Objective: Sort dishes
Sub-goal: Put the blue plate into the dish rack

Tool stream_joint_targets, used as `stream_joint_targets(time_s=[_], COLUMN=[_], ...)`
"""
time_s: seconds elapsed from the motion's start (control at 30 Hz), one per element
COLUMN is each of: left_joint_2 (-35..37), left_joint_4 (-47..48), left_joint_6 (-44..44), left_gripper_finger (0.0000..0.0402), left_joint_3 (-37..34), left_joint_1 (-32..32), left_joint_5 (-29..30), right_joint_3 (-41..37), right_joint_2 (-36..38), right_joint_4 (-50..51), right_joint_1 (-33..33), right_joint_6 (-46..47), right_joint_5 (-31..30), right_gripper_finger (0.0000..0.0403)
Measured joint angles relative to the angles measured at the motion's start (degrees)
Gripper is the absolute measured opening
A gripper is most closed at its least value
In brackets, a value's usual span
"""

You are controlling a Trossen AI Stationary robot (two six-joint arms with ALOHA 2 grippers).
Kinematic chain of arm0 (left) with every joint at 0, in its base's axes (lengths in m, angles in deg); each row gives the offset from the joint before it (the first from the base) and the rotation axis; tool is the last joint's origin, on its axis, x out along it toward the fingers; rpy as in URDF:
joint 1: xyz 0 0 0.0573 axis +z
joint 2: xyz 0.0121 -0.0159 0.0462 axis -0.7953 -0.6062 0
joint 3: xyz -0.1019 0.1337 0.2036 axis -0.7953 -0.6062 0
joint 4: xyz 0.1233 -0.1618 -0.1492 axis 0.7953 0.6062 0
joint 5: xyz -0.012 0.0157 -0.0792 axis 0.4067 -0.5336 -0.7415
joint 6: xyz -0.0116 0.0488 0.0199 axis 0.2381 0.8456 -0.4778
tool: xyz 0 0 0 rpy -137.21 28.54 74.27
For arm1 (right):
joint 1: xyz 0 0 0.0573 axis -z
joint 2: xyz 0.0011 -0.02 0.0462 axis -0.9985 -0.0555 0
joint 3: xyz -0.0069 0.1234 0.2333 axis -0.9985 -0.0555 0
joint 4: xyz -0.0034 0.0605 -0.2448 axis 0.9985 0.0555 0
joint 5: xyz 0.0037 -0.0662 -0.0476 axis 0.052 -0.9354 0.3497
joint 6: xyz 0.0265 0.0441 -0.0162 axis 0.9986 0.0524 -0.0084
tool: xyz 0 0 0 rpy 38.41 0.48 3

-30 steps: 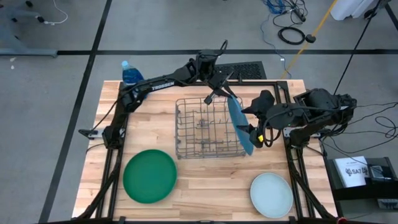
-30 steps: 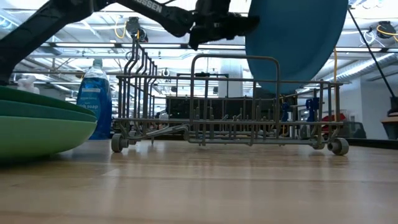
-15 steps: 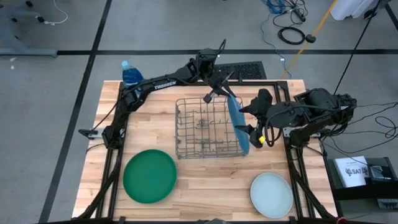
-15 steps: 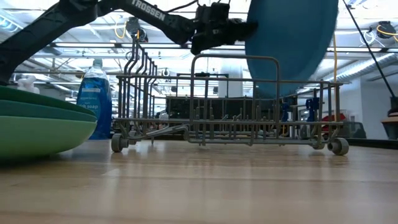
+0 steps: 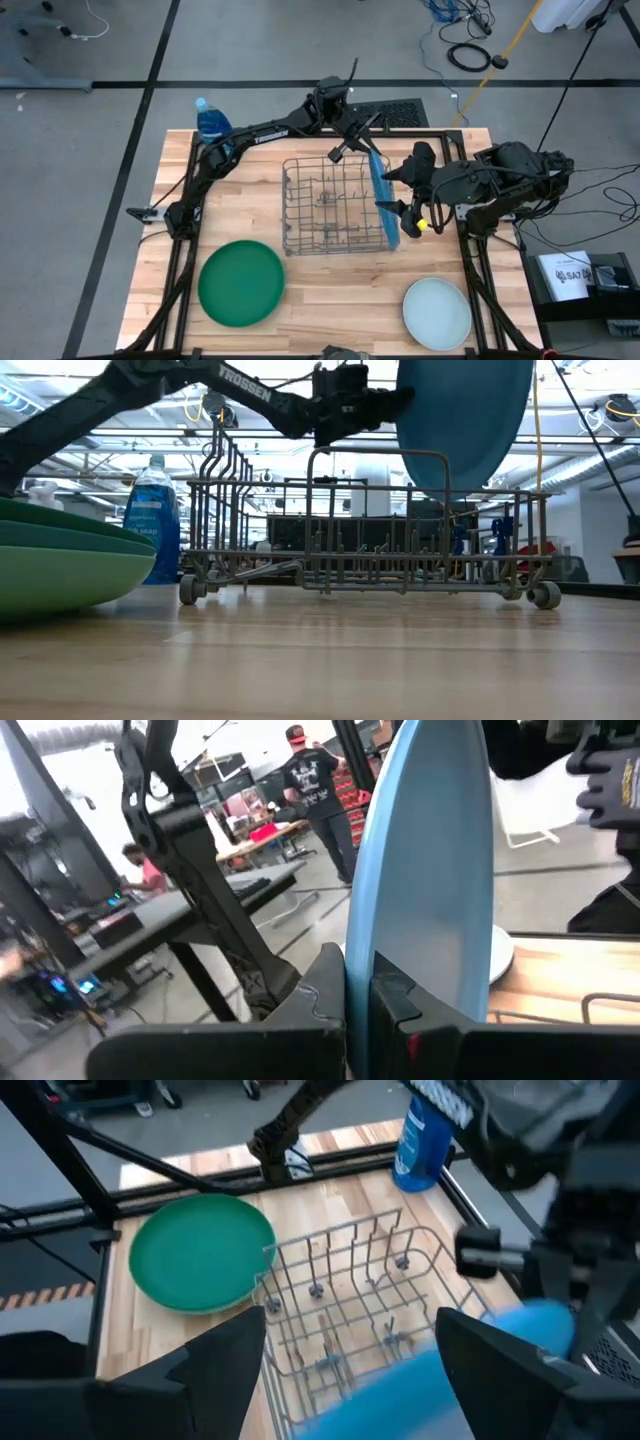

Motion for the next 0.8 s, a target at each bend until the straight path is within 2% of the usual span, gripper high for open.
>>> stream_joint_targets(time_s=[0.37, 0.8], left_joint_2=[-8.7, -12.5], left_joint_4=[-0.1, 1.5], left_joint_6=[-5.9, -6.2], left_gripper_finger=[0.0002, 0.0002], left_joint_3=[10.7, 10.8], left_joint_1=[0.0, 0.1], left_joint_5=[-1.9, -2.2], right_joint_3=[0.0, 0.0], right_joint_2=[0.0, 0.0], right_joint_4=[-0.2, -0.1], right_joint_1=[0.0, 0.0], right_joint_6=[1.1, -0.8], right_joint_5=[0.2, 0.2], right_gripper_finger=[0.0286, 0.0286])
